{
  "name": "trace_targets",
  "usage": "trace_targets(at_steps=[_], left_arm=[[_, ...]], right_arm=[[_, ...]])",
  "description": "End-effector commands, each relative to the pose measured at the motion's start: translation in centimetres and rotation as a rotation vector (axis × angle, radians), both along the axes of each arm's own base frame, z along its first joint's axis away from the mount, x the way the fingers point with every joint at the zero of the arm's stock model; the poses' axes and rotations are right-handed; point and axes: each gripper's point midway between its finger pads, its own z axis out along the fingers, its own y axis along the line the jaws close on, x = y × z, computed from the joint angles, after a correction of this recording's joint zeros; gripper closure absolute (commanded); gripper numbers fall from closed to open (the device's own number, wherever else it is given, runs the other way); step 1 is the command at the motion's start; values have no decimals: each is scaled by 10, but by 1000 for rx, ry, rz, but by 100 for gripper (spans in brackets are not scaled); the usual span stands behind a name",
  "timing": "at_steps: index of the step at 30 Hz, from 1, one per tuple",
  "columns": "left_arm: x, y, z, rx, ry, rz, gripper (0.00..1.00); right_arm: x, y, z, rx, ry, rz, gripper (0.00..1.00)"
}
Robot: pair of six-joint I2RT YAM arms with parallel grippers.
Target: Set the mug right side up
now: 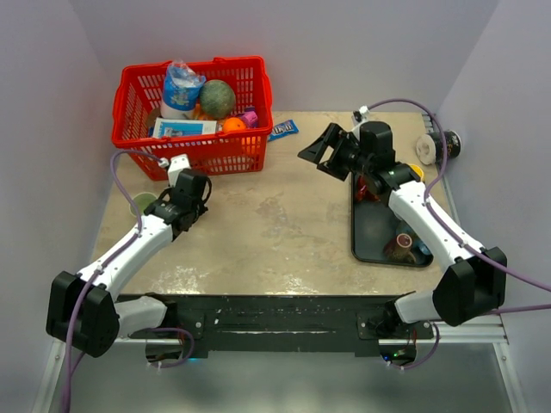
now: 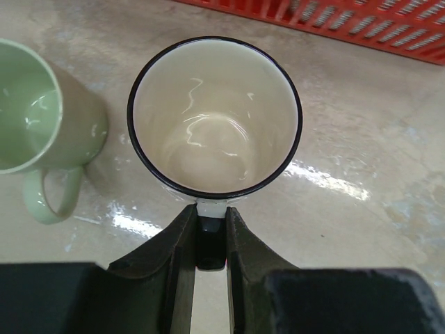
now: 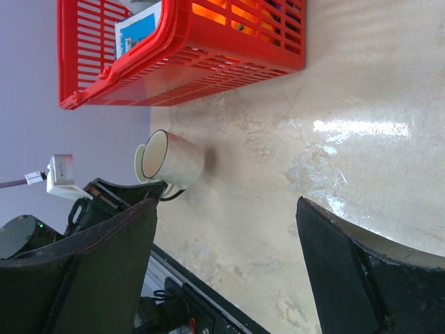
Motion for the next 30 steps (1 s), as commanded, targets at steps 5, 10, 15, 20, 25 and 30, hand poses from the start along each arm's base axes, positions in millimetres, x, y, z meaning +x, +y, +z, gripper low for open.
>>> trace_targets(at_steps=[5,10,15,20,25,30], left_arm=[[36,32,20,33,-183,141,100],[33,41,0,15,-175,171,100],[26,44,-23,3,-167,174,100],[18,45,-44,-27,-147,204,100],[14,48,-58,-14,-95,227,92],[14,50,-60,-13,-89,235,74]], right_arm=[[3,-12,17,5,-39,-28,15],[4,-15,18,1,-40,-29,15],[6,-17,18,-2,-43,-32,15],[6,-16,14,-5,-31,-25,15],[6,-15,12,-6,-27,-22,15],[5,-16,10,-4,-22,-25,15]])
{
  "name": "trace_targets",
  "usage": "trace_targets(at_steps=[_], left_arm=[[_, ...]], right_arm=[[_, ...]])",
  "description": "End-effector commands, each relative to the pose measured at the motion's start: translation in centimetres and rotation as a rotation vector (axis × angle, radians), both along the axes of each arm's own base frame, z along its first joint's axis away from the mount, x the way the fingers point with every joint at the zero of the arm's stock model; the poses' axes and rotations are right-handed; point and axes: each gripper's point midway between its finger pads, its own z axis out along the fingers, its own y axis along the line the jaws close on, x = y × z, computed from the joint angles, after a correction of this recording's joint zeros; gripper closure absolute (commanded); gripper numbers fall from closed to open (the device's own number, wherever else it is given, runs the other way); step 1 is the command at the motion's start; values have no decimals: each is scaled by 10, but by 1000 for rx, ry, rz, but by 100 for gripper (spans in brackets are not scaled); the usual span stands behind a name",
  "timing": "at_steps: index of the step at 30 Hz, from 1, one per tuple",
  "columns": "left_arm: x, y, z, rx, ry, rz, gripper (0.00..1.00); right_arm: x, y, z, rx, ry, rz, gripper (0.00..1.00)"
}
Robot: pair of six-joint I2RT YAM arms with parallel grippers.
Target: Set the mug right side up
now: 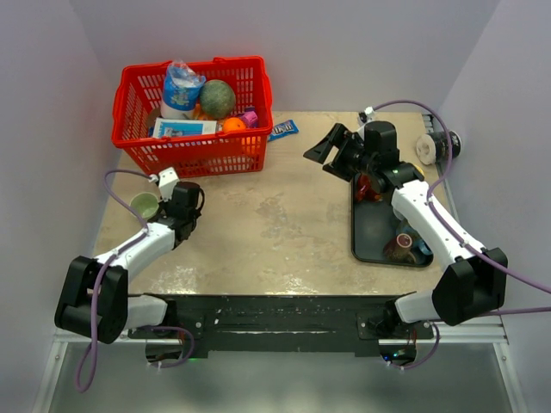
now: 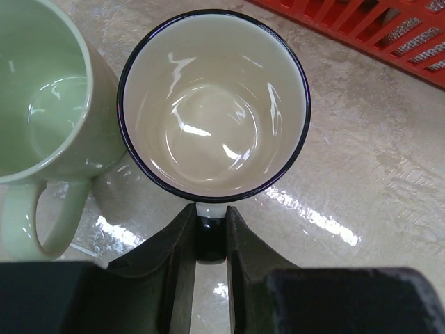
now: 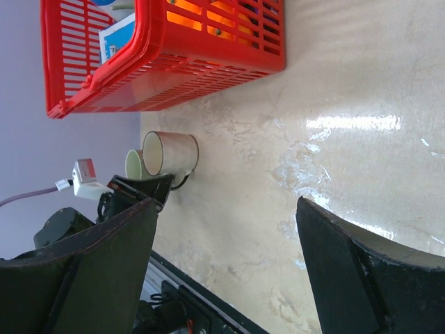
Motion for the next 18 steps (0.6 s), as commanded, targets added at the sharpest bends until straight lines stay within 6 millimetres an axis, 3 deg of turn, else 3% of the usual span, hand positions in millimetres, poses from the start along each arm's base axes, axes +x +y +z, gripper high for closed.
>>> trace_targets(at_steps=[1,4,5,7,8,11,14,18], left_arm=[[2,10,-1,3,-16,63,72],[2,11,2,4,-9,72,56],[2,11,3,4,-1,74,44],[2,11,10,-7,-12,80,29],[5,10,16,-15,-22,80,16],[4,3,33,-56,-51,59,3],[4,-7,55,-114,-108,16,1],[2,-14,85,-160,-172,-22,1]], right_arm=[[0,0,15,12,-45,9,15],[-1,-1,13,11,-44,8,15],[0,-2,12,7,-37,4,15],[2,-7,9,-16,-26,-24,14],[0,-9,1,-38,4,-34,14],[3,-24,-16,-117,63,-97,10],[4,-41,-31,-201,114,-161,1],[7,-59,-38,-285,131,-223,1]])
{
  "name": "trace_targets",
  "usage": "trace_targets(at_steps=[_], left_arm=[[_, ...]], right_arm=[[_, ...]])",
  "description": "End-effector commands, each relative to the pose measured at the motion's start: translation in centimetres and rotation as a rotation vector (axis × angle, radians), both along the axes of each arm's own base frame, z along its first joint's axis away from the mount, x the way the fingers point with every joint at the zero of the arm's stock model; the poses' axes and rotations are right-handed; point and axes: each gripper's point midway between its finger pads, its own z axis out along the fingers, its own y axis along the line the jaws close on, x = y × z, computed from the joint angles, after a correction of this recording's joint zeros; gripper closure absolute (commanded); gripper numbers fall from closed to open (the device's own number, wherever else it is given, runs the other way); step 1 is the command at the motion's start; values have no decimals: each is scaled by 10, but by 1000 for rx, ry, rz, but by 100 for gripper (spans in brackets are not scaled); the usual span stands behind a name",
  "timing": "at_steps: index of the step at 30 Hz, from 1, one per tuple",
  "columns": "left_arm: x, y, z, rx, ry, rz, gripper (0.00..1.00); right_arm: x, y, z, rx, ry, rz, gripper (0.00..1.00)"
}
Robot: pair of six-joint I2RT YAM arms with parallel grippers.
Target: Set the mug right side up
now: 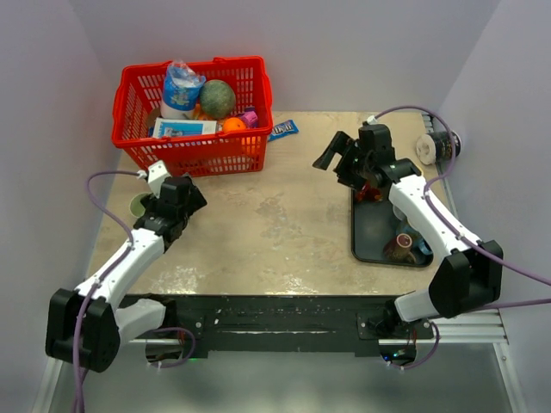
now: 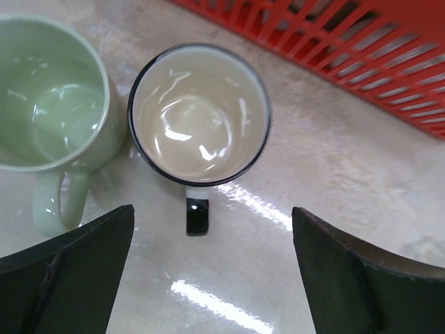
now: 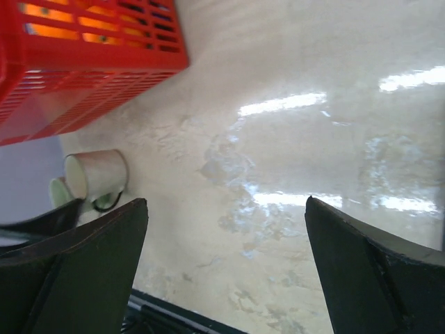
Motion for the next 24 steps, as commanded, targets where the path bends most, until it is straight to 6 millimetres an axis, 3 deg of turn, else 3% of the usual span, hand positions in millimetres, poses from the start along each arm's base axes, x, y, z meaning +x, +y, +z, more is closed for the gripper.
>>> trace_targets(at_steps=[1,8,11,15,18,24], left_arm=[[11,-10,61,-77,-154,-24,1],[24,-32,131,-89,-337,-201,1],[29,-49,149,-107,-390,-305,1],[33,-74,156,-140,-419,-442,1],[34,-91,158,-163,-430,-539,1],[32,-128,145,-246,-382,-736,1]], right_arm=[[9,-32,8,-130,-10,-93,1],[-2,-87,-20,-341,76,-253,1],[-8,-106,-37,-415,118,-318,1],[-2,-122,-57,-487,159,-404,4],[7,-126,-74,-512,198,-462,11],[30,-138,-103,-565,236,-606,16]])
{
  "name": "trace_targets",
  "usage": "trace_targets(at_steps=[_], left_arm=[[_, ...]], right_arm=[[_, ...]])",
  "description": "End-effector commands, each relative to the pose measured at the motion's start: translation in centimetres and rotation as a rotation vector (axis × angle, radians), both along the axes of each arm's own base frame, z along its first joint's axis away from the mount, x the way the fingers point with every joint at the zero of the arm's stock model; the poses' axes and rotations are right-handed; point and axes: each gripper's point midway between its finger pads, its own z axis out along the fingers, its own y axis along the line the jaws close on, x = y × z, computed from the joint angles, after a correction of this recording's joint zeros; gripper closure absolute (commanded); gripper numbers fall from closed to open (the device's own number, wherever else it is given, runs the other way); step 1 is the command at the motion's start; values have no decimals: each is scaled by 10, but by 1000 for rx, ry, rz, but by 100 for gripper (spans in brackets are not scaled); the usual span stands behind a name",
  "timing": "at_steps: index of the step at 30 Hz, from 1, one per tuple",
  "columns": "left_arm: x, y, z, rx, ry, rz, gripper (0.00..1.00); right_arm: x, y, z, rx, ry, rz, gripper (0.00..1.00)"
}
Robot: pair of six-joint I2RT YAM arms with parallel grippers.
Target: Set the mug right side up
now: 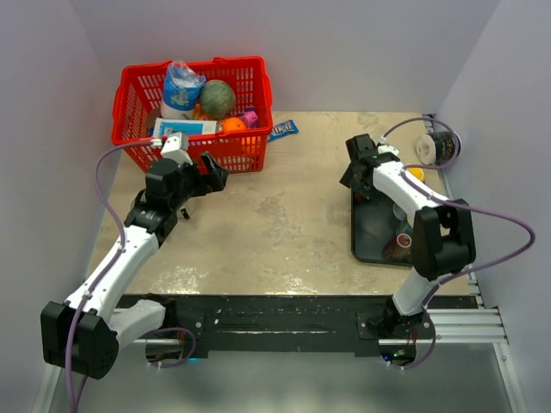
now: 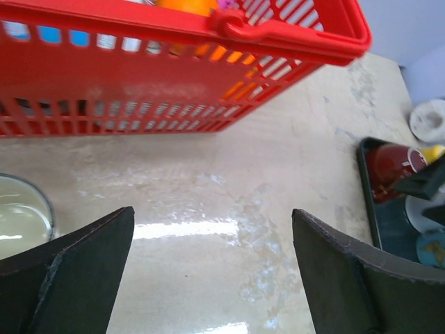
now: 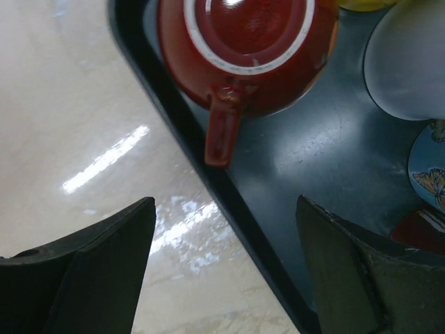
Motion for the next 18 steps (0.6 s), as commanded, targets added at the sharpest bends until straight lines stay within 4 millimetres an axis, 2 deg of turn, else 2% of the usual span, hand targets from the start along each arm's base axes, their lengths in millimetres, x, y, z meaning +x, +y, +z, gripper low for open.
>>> trace_targets(at_steps=[1,6,9,12,18], left_arm=[[0,-35,24,-48,-65,-204,1],[-3,-44,28,-91,-80,-248,1],[-4,-46,28,-102,-82,-259,1],[-5,-46,27,-103,-77,-260,1],[-4,-46,22,-97,-66,-259,1]], right_arm=[[25,-17,7,-67,-80,-157,17],[42,-20,-8,-109,-59,-177,18],[49,-21,-14,-118,-38,-163,28],[49,-24,-26,-111,-9,-163,28],[49,-30,-33,-78,-11,-176,34]])
